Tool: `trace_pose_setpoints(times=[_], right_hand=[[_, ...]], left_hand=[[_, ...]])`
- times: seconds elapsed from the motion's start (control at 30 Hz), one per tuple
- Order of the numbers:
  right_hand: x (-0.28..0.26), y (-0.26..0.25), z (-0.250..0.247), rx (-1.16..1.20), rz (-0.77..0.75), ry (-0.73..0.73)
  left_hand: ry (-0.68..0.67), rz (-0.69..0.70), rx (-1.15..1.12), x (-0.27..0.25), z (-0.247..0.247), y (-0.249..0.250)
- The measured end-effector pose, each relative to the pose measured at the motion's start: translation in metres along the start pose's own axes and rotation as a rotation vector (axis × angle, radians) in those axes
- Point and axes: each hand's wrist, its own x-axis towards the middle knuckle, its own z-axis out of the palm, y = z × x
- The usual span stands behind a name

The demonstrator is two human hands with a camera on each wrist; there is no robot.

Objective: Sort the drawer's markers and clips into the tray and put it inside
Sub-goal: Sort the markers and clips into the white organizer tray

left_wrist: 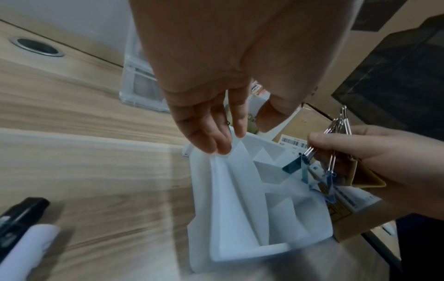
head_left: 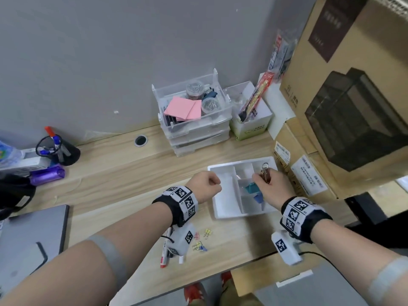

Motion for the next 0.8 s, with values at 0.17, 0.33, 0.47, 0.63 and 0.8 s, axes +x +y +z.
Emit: trace_pose_setpoints(times=[0.17, 0.33, 0.47, 0.63, 0.8], right_hand=[[0.015, 0.002, 0.016, -0.057, -0.014, 0.024], [0.02, -0.005, 0.036, -0.081, -0.041, 0.076], [0.019, 0.007, 0.05, -0.087, -0.077, 0.078], [0.016, 0.012, 0.043, -0.213, -0.131, 0.147], [0.013, 0.018, 0.038, -0.205, -0.179, 0.202]], left_hand=[[0.026, -0.029, 0.115, 0.003, 0.003, -0.01], [-0.017, 0.02, 0.247, 0.005, 0.005, -0.017], [-0.033, 0.028, 0.257, 0.005, 0.01, -0.019], [-0.042, 0.024, 0.252, 0.003, 0.01, -0.021], [-0.044, 0.025, 0.243, 0.002, 0.01, -0.021]])
